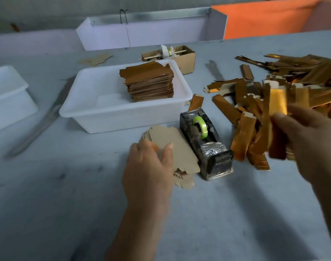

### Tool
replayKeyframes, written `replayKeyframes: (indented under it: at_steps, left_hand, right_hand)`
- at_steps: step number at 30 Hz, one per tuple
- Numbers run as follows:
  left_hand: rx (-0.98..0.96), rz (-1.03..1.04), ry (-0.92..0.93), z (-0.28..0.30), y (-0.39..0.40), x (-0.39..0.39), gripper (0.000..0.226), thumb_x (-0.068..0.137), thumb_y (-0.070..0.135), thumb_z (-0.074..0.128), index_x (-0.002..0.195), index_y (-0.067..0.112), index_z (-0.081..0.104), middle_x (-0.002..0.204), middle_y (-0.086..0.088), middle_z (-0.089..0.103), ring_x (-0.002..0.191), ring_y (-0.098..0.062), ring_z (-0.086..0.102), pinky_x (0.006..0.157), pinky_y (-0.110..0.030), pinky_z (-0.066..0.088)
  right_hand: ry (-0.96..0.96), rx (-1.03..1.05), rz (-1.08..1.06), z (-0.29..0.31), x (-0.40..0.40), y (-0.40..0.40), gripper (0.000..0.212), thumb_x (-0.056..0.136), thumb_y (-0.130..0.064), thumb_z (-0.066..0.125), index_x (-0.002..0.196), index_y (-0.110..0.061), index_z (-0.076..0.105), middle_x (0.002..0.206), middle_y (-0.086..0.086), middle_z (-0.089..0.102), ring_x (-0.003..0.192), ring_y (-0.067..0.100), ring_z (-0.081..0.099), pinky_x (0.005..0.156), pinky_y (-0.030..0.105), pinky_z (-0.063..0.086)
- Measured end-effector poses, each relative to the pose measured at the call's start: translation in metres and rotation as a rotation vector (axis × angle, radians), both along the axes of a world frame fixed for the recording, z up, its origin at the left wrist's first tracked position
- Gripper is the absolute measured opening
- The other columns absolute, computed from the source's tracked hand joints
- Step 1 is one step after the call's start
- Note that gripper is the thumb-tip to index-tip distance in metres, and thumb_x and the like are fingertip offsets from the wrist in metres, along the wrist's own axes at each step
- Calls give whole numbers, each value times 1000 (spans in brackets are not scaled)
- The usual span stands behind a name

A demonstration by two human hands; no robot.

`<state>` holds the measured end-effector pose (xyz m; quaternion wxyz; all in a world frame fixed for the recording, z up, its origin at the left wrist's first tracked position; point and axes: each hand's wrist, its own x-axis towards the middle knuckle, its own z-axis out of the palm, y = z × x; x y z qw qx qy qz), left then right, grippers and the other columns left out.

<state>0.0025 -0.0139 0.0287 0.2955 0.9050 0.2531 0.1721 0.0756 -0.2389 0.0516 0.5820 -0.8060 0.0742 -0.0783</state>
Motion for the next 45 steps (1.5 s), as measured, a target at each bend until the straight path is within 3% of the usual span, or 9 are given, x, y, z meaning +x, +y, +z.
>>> replayKeyframes:
  at_steps: [2,5,14,17,19,23,27,32,45]
  left_hand:
    - [-36,50,142,-8,12,15,50,85,58,55,104,12,53,105,-4,54,99,-25,55,73,-34,44]
    - [-242,23,234,-20,27,32,47,80,53,68,89,10,52,79,3,56,69,-13,55,51,-21,36]
    - [-734,-9,26,-25,46,27,23,84,21,72,67,9,63,46,5,63,34,0,51,34,-12,37]
    - [-784,-14,-65,-15,50,19,21,87,21,68,70,9,67,64,-1,71,54,-5,63,54,-17,51]
    - [-885,-41,-110,-5,49,11,17,88,21,66,76,9,71,81,-10,75,77,-21,70,77,-36,55]
    - [-1044,-267,-95,19,38,-10,22,76,30,69,80,9,74,88,-12,75,78,-23,70,76,-40,57]
    - [-1043,-381,-59,24,16,-18,22,72,30,73,86,13,74,91,-17,74,82,-28,68,86,-59,50]
    - [-1071,-366,-57,17,-9,-14,42,61,29,76,101,17,70,94,-4,76,91,-25,72,89,-51,54]
    - [-1012,-300,-149,10,-26,-8,45,53,31,75,97,23,69,86,6,75,81,-12,72,62,-20,53]
  right_hand:
    - [-74,-171,-168,0,21,-9,47,90,-44,54,131,-23,47,117,2,61,96,21,62,61,28,45]
    - [-99,-304,-196,-5,16,0,52,86,-49,55,132,-29,42,133,5,51,116,27,52,80,44,50]
    - [-150,-415,37,-14,-34,36,31,88,-34,55,118,-27,57,121,3,59,101,26,59,80,39,50]
    - [-201,-354,72,-6,-47,43,21,87,-32,55,107,-36,55,109,-5,61,92,14,60,69,22,44]
    - [-169,-272,113,-3,-55,48,17,84,-36,55,100,-40,56,101,-15,63,87,-1,58,66,14,39]
    - [12,57,232,5,-65,63,38,64,-51,56,100,-40,61,90,-21,70,81,-1,66,60,11,48]
    - [217,407,356,4,-64,70,31,60,-32,65,91,-26,70,80,-3,72,79,9,69,59,20,55]
    - [195,449,394,1,-67,71,21,61,-27,66,81,-27,73,78,4,72,77,14,70,73,33,50]
    - [161,323,320,0,-68,65,18,64,-28,61,75,-19,73,74,-5,71,67,5,65,56,18,54]
